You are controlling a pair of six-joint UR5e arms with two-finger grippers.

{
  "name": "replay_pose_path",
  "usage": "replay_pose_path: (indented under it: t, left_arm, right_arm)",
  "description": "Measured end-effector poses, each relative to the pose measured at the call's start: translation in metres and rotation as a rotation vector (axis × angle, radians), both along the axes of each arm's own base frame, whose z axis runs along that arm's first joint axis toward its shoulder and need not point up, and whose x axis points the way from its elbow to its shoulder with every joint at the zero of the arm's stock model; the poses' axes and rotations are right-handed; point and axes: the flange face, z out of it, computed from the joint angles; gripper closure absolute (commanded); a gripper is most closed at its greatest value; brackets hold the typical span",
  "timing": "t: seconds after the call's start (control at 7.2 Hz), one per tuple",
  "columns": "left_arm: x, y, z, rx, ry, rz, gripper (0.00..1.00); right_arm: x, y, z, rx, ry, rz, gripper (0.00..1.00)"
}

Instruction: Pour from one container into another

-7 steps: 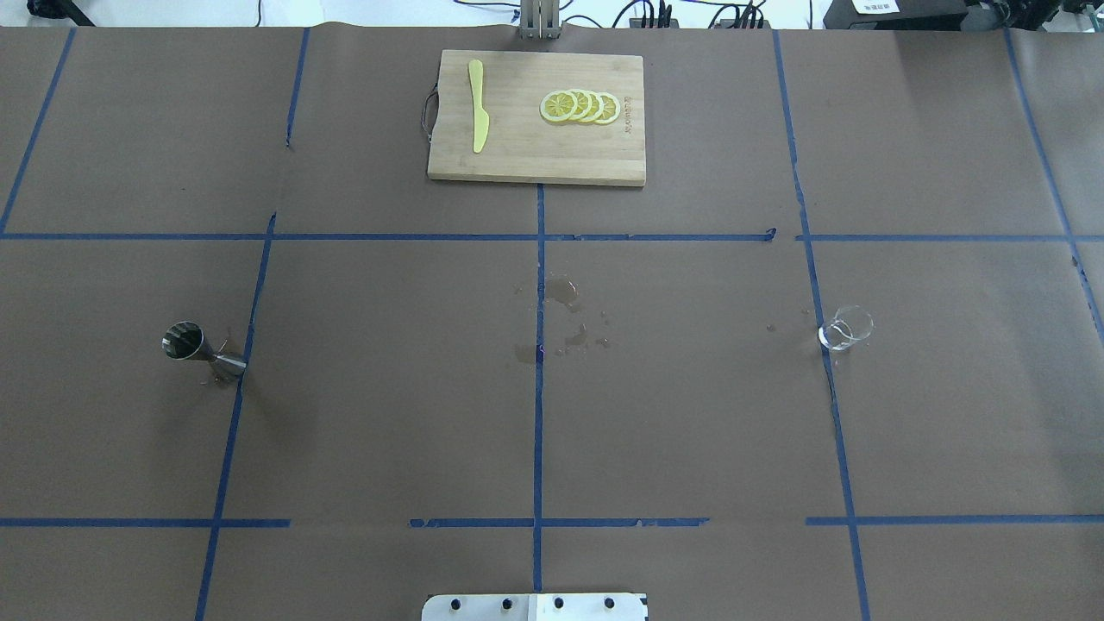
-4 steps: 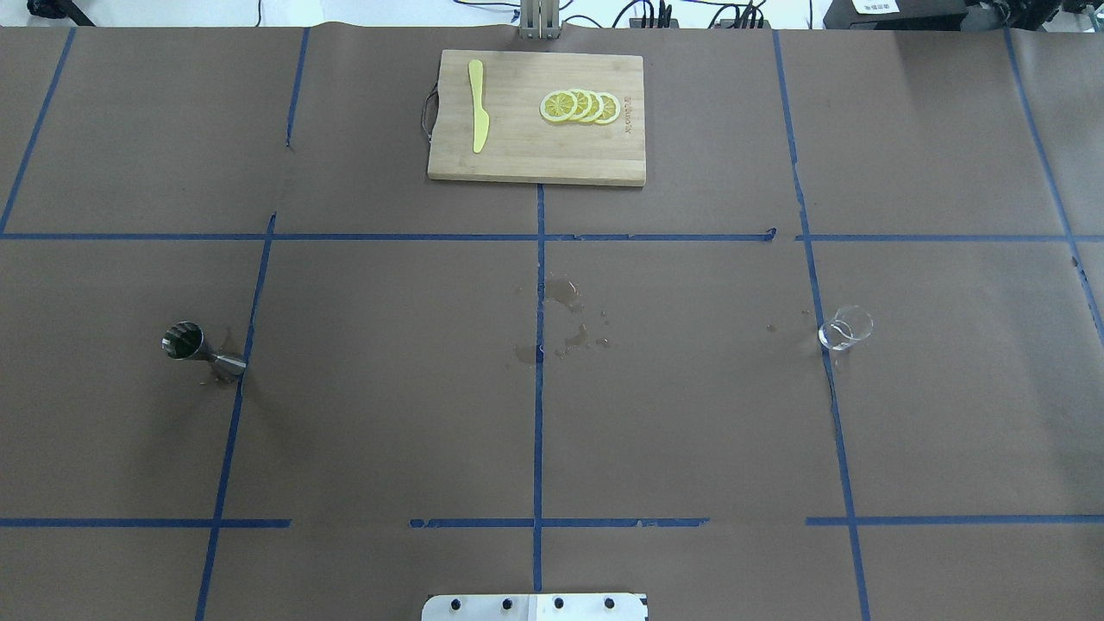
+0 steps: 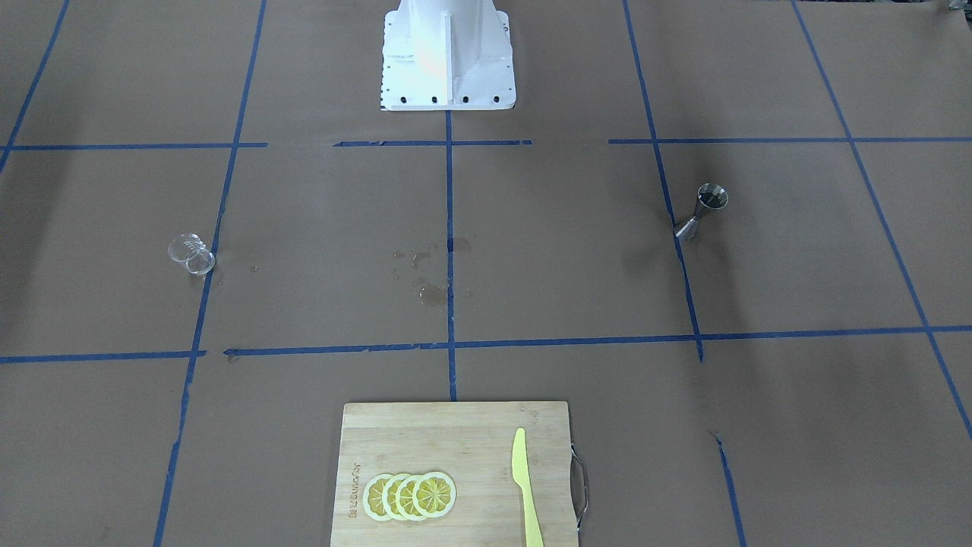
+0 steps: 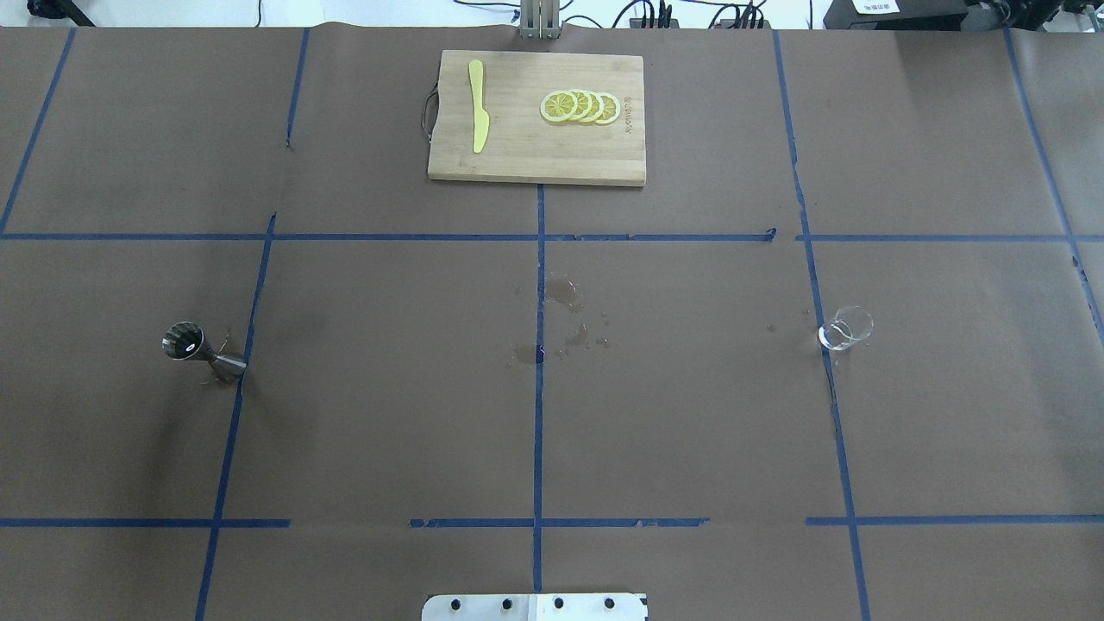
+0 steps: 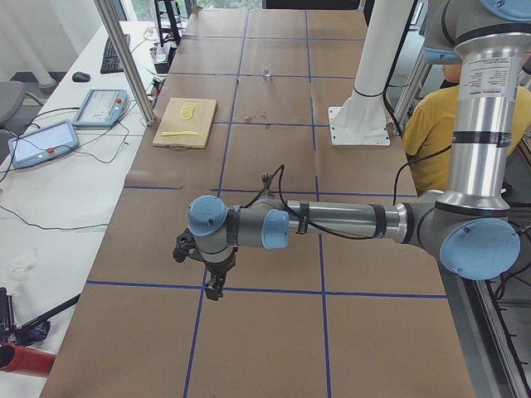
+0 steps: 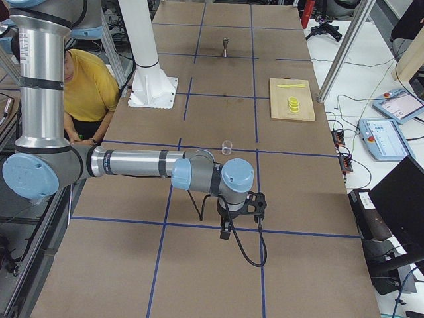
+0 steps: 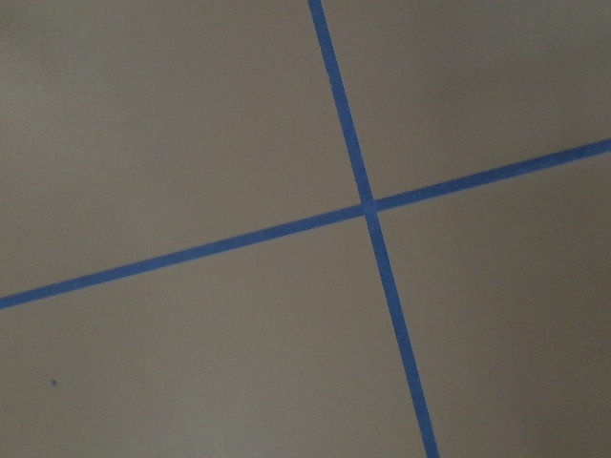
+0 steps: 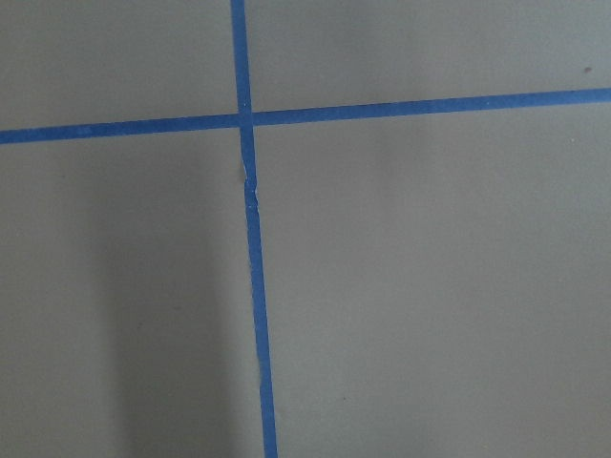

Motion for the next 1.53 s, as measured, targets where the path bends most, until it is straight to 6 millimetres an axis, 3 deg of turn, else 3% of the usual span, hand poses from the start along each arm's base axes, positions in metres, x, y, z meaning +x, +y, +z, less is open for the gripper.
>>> replay_pose_path:
  t: [1.53]
  left_arm:
    - [0.0018, 0.0028, -0.0089, 0.052, 0.015, -0.004, 0.00]
  right_arm:
    - [0.0000, 0.0003, -0.0006, 0.000, 0.001, 0.003, 0.00]
